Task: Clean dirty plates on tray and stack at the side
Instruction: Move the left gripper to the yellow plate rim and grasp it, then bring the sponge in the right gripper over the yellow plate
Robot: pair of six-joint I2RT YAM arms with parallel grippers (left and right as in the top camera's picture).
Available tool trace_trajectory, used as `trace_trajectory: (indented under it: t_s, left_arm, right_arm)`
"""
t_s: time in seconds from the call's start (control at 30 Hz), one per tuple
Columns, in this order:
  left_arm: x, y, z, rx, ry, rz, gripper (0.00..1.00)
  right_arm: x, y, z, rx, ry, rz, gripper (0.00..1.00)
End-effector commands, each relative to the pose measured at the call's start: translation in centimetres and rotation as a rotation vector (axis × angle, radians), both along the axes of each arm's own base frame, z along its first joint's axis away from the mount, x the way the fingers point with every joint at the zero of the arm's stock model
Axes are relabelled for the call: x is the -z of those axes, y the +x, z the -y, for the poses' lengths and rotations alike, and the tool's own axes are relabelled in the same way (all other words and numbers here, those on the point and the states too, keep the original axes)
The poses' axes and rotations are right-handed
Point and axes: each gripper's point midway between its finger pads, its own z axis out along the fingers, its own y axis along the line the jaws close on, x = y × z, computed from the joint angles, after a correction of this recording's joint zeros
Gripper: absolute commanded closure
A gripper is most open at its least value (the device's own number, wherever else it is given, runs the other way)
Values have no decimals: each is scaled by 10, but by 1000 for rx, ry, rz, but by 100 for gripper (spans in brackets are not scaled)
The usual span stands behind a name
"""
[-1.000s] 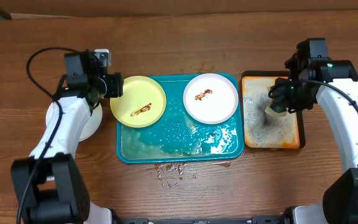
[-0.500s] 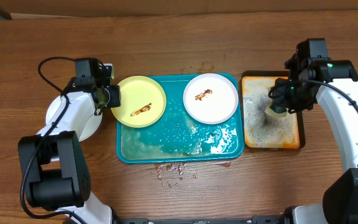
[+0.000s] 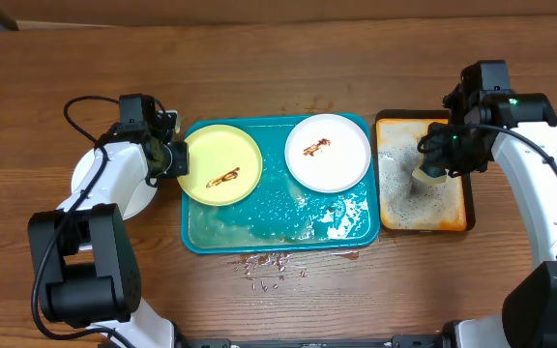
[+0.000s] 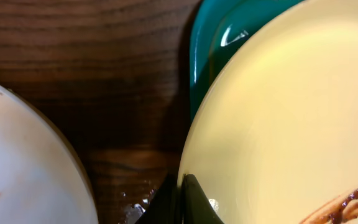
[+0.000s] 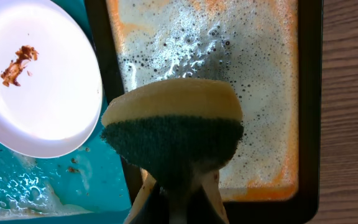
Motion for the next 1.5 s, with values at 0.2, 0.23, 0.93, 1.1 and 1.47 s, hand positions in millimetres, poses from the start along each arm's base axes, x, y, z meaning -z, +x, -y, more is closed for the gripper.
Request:
trace_trajectory:
  t_s: [0.2,0.23,0.93,1.1,1.47]
  left_arm:
    - [-19,-13,17,-8,-90,-18,96]
    - [-26,-15,21,-6,-115,-10,96]
    - [-3,-97,93,-10,-59,-276,96]
    - [-3,-94,97,-19,-44,-257,96]
    - [-3,-95,97,-18,-44,-262,96]
  right_arm:
    - [-9,3,-1,-5,8,28,96]
    - [-9,3,-1,-5,8,28,96]
    - [-16,-34,-185,-438,248,62,96]
    - [-1,-52,-221,-443,284,53,96]
    - [35,-88,-289,-540,382,124,96]
